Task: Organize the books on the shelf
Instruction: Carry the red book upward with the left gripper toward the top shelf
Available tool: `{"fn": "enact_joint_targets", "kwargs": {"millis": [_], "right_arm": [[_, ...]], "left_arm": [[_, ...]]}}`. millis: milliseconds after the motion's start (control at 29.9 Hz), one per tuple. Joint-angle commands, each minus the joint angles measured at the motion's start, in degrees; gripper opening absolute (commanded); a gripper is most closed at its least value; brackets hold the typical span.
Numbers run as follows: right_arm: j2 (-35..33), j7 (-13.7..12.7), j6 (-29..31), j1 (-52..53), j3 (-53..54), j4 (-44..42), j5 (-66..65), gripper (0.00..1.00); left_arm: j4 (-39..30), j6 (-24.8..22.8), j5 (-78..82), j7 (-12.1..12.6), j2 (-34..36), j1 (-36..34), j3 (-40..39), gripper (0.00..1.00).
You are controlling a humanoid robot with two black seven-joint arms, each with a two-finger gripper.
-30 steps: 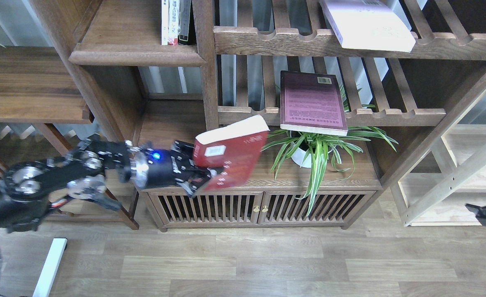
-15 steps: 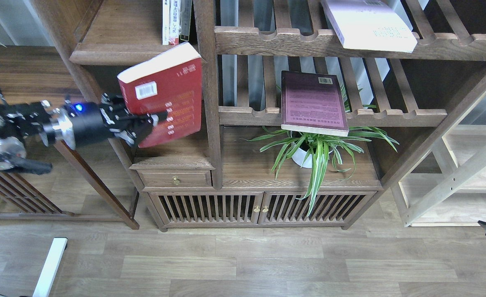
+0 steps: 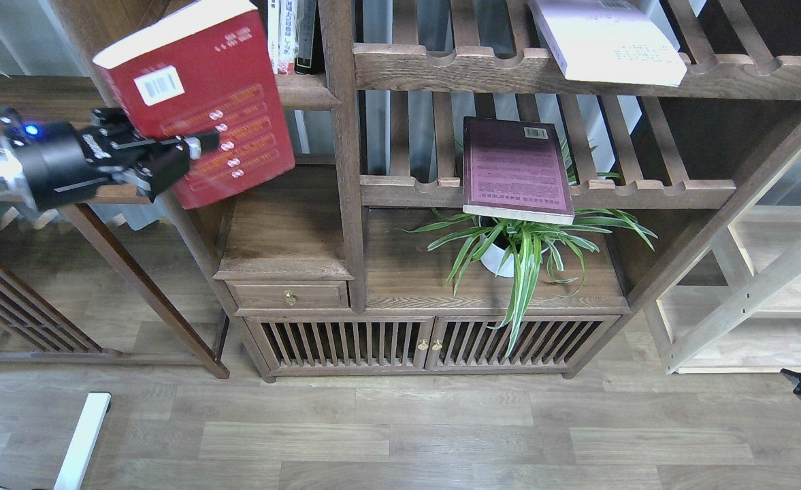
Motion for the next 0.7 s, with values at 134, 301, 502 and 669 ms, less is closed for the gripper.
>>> {"fn": "enact_joint_targets", "kwargs": {"millis": [134, 301, 502, 669], "right_arm": [[0.89, 0.00, -1.64, 0.09, -2.14, 0.05, 0.03, 1.00], [1.24, 0.00, -1.73, 0.17, -2.14, 0.05, 0.03, 1.00], [1.68, 0.00, -1.65, 0.53, -2.23, 0.05, 0.03, 1.00], [1.50, 0.00, -1.65, 0.53, -2.14, 0.05, 0.03, 1.00]], "left_arm": [[0.10, 0.01, -2.75, 0.93, 4.27, -2.67, -0.45, 0.00], [1.07, 1.29, -3.80, 1.72, 4.62, -5.92, -0.37, 0.00], [1.51, 6.12, -6.97, 2.69, 3.92, -10.14, 0.69, 0.00], [3.35, 11.74, -7.67, 3.13, 1.99, -12.43, 0.78, 0.00]]}}
